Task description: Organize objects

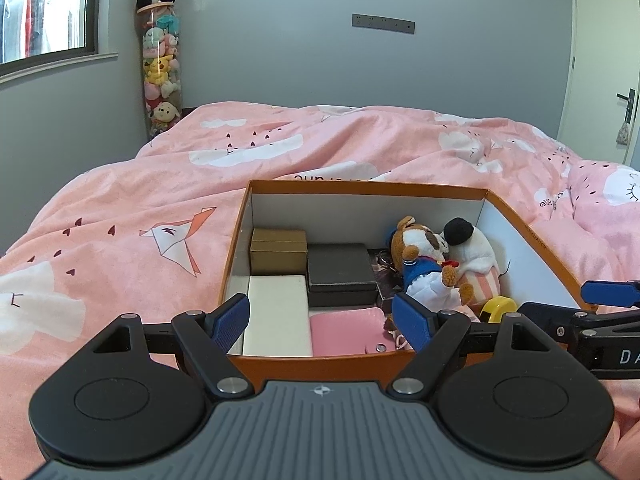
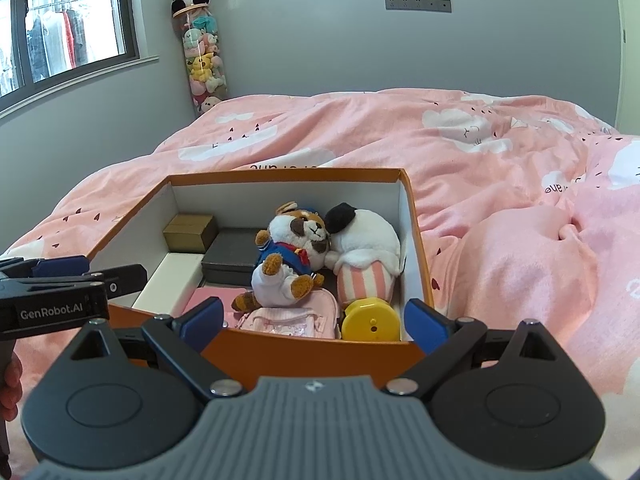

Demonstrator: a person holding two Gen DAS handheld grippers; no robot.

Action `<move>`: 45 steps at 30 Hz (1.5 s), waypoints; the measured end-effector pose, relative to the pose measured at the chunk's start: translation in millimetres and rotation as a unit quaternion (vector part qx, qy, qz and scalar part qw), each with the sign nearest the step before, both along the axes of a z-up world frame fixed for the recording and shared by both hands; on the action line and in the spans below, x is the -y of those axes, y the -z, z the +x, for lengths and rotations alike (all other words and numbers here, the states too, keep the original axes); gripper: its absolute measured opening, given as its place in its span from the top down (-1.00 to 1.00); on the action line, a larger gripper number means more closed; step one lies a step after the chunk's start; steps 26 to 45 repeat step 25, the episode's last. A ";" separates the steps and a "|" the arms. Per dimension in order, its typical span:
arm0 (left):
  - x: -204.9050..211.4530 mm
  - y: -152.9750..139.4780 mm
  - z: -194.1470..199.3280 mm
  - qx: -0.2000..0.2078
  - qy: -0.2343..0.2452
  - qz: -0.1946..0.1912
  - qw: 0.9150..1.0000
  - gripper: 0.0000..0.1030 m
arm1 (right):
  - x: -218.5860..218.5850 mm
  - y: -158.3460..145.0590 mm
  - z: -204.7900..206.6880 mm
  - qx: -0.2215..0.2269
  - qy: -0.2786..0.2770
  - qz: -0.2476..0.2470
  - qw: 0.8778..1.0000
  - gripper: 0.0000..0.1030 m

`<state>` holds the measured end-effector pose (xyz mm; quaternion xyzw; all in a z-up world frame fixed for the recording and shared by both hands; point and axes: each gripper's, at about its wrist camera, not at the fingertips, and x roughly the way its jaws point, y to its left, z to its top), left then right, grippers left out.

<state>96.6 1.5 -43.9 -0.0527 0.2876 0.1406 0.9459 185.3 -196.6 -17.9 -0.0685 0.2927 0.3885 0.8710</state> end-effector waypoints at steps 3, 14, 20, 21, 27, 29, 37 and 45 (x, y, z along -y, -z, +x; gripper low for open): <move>0.5 -0.6 -0.4 0.000 0.001 0.003 1.000 -0.82 | 0.1 -0.4 -0.8 -0.001 -0.001 0.000 1.000 -0.88; 0.3 -1.3 -1.1 0.000 -0.001 0.006 1.000 -0.83 | 1.3 -0.6 -3.8 -0.001 -0.003 -0.002 1.000 -0.88; 0.0 -2.6 -2.1 0.002 -0.002 0.004 1.000 -0.82 | 1.5 -0.7 -4.5 0.000 -0.004 -0.004 1.000 -0.88; 0.3 -2.9 -2.1 0.002 -0.003 0.004 1.000 -0.83 | 1.6 -0.7 -4.7 0.000 -0.004 -0.004 1.000 -0.88; -0.7 -3.7 -3.0 0.004 -0.004 0.003 1.000 -0.83 | 1.4 -0.7 -4.9 0.000 -0.004 -0.004 1.000 -0.88; -0.7 -3.7 -3.0 0.004 -0.004 0.003 1.000 -0.83 | 1.4 -0.7 -4.9 0.000 -0.004 -0.004 1.000 -0.88; -0.7 -3.7 -3.0 0.004 -0.004 0.003 1.000 -0.83 | 1.4 -0.7 -4.9 0.000 -0.004 -0.004 1.000 -0.88; -0.7 -3.7 -3.0 0.004 -0.004 0.003 1.000 -0.83 | 1.4 -0.7 -4.9 0.000 -0.004 -0.004 1.000 -0.88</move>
